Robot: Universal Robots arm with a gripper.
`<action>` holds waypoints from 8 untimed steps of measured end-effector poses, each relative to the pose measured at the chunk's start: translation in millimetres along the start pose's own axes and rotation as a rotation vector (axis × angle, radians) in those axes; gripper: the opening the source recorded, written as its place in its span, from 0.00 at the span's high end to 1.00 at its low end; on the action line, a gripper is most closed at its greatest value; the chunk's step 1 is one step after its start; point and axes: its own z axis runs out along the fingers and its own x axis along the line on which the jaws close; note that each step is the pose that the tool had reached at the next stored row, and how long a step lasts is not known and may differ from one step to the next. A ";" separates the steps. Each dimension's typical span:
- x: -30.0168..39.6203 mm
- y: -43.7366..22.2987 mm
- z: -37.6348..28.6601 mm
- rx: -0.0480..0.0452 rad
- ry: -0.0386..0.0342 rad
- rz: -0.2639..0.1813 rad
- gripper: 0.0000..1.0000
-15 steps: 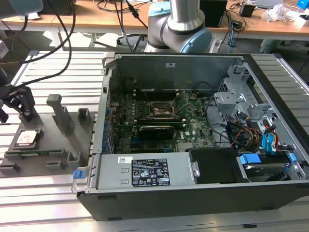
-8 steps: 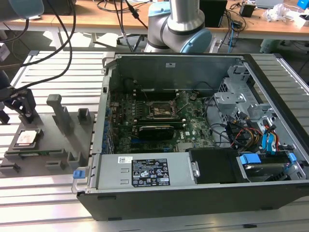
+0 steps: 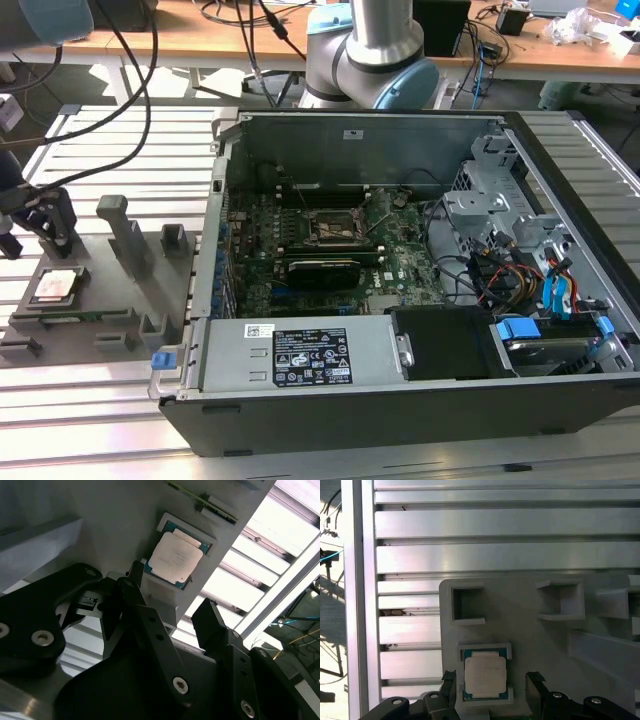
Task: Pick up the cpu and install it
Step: 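Pick up the cpu and move it towards the insertion slot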
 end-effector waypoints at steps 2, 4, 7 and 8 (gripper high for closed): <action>0.1 0.0 2.0 0.0000 0.0000 0.000 0.34; 0.1 0.0 3.0 0.0000 0.0000 0.000 0.34; 0.1 0.0 5.1 0.0000 0.0000 0.000 0.34; 0.2 0.0 6.0 -0.0001 0.0000 0.000 0.34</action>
